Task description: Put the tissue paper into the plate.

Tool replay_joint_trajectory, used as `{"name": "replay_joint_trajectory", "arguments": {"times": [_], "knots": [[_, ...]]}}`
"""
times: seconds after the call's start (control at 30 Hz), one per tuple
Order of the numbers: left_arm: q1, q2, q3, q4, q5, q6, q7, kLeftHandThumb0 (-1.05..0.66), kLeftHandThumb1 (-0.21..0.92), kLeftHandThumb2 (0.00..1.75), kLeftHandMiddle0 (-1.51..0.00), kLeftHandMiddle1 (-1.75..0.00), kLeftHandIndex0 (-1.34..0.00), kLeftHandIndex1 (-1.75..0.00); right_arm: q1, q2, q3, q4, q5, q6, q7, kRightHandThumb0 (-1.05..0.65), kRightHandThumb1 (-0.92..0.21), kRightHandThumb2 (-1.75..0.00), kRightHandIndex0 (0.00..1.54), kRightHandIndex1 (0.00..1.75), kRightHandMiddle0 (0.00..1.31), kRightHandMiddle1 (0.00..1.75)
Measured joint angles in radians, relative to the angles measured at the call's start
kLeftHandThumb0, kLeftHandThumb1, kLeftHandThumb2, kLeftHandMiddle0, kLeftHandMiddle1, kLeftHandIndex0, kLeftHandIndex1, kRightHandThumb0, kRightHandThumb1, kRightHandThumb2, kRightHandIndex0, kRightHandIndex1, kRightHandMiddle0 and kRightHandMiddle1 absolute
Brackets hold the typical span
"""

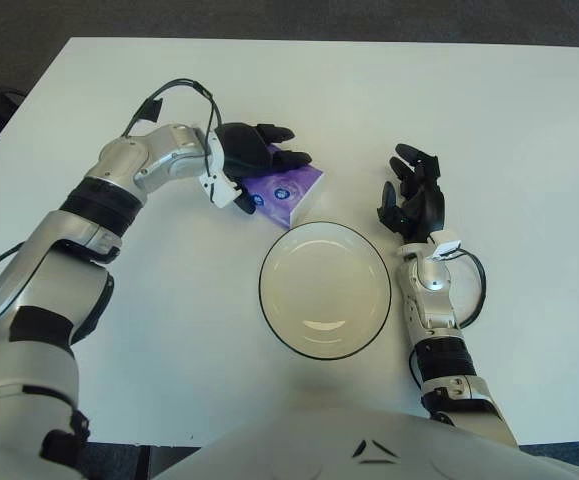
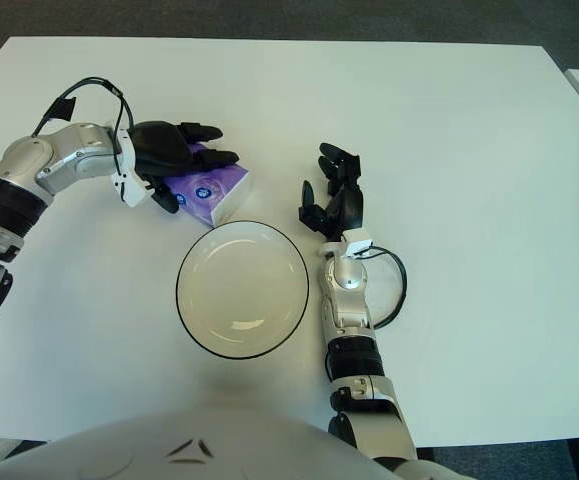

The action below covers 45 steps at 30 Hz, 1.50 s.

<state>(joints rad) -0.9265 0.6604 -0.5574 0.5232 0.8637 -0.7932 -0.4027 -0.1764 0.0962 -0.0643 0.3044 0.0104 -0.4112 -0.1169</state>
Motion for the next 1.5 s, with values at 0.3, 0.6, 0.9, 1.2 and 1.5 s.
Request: {"name": "replay_joint_trajectory", "arguments": {"times": [0.3,0.6,0.9,1.2,1.5], "knots": [[0.000,-0.035,-0.026,0.014,0.005,0.033,0.005,-1.05,0.92,0.24,0.00,0.00,-0.04,-0.05,0.001,0.000,-0.005,0.002,0.001,0.000,0.000,-0.41,-0.72,-0.77,0.42,0.71,0.00,1.03],[-0.009,-0.047,-0.052,-0.015,0.004,0.087,-0.061,-0.97,0.92,0.20,-0.06,-0.01,0.00,-0.17,0.002,0.000,-0.007,0.002,0.001,-0.001,-0.009,-0.41,-0.71,-0.77,0.41,0.71,0.00,1.03],[-0.014,-0.055,-0.078,-0.021,0.007,0.126,-0.074,-0.91,0.92,0.15,-0.14,-0.03,0.00,-0.33,0.007,0.002,-0.009,0.002,0.001,-0.002,-0.019,-0.38,-0.68,-0.81,0.40,0.73,0.00,1.05],[-0.026,-0.056,-0.106,0.002,0.014,0.120,-0.046,-0.87,0.92,0.14,-0.23,-0.05,0.00,-0.43,0.015,0.004,-0.008,-0.004,0.001,-0.001,-0.022,-0.38,-0.68,-0.82,0.39,0.73,0.00,1.05],[-0.028,-0.054,-0.121,0.019,0.015,0.118,-0.001,-0.86,0.92,0.15,-0.26,-0.05,0.00,-0.52,0.020,0.005,-0.008,-0.008,0.001,-0.001,-0.022,-0.39,-0.67,-0.82,0.37,0.73,0.00,1.05]]}}
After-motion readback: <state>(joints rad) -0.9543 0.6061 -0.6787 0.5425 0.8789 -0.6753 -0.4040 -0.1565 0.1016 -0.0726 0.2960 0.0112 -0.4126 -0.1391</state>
